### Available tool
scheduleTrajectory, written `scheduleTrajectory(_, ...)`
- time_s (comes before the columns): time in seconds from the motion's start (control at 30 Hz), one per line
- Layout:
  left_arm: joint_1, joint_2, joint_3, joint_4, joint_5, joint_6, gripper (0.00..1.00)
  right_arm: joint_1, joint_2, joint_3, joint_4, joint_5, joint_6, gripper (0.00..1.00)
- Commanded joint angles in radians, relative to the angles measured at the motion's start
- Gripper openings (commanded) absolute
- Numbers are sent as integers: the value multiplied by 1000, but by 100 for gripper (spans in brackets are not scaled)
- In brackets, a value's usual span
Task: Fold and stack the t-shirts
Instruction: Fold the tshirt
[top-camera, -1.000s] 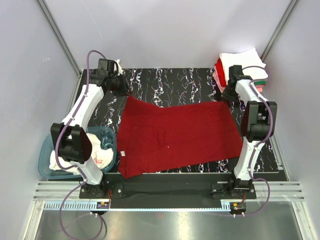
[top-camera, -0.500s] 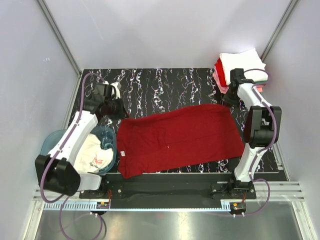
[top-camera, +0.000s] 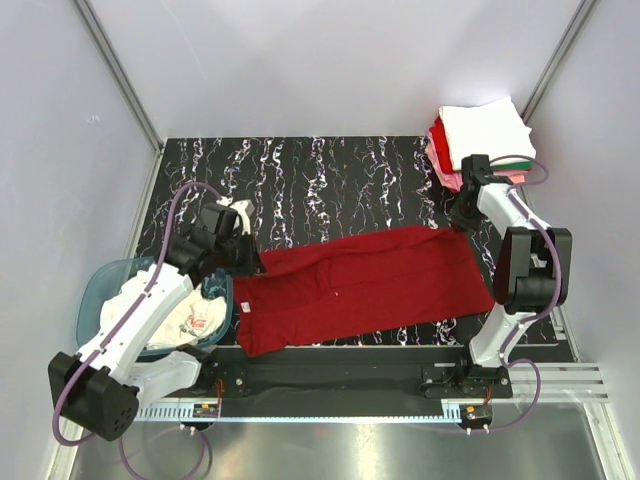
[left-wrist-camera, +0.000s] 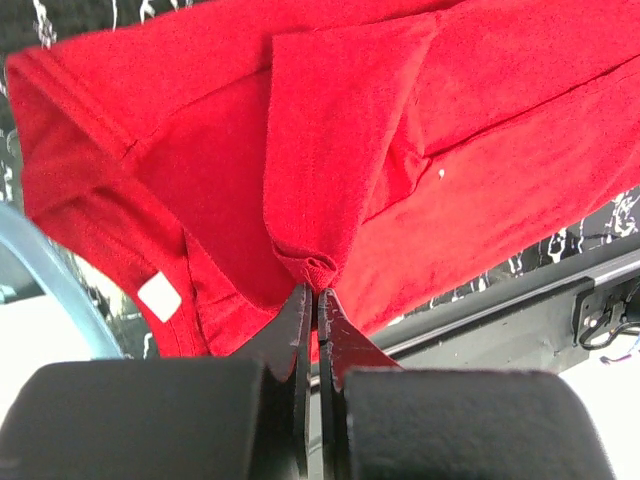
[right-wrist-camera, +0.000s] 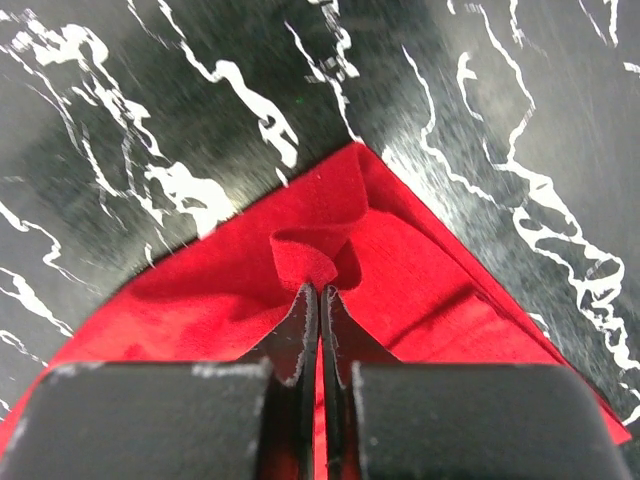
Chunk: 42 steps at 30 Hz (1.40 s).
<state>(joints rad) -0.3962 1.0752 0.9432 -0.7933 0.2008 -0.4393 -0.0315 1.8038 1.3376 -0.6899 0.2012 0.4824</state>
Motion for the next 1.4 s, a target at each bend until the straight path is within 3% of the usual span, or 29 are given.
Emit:
scheduleTrajectory(0.0,-9,-61,-14,3,-31,-30,0,10,-87,-32,30,46,-4,0)
scheduleTrajectory(0.67,-30,-205,-59,-130,-25,-44,2,1,-185,-144,21,96,-21,0)
scheduleTrajectory(0.77,-46,-265,-115,-147,37,-79,9,-27,-184,-178,27,95,-7,13)
scheduleTrajectory(0.87,-62,-308,-162,-159,104,-111,21,-86,-207,-218,46,73,-2,58)
scheduleTrajectory(0.9,-66,-326,-187,-173,117,-121,33,-96,-221,-225,55,75,-4,84)
scheduleTrajectory(0.97,-84,-343,-199,-181,147,-139,51,-107,-233,-222,50,80,-10,90)
scheduleTrajectory(1.07,-98,-351,-190,-150,143,-147,73,-105,-265,-199,32,57,-5,91)
scheduleTrajectory(1.2,-99,-272,-153,-78,46,-127,74,-41,-355,-204,58,-74,2,82)
scheduleTrajectory(1.33,-98,-134,-42,-40,-35,-78,67,201,-386,-196,63,-166,41,77)
scheduleTrajectory(1.37,-98,-97,-15,-40,-72,-70,64,313,-382,-184,59,-174,50,75)
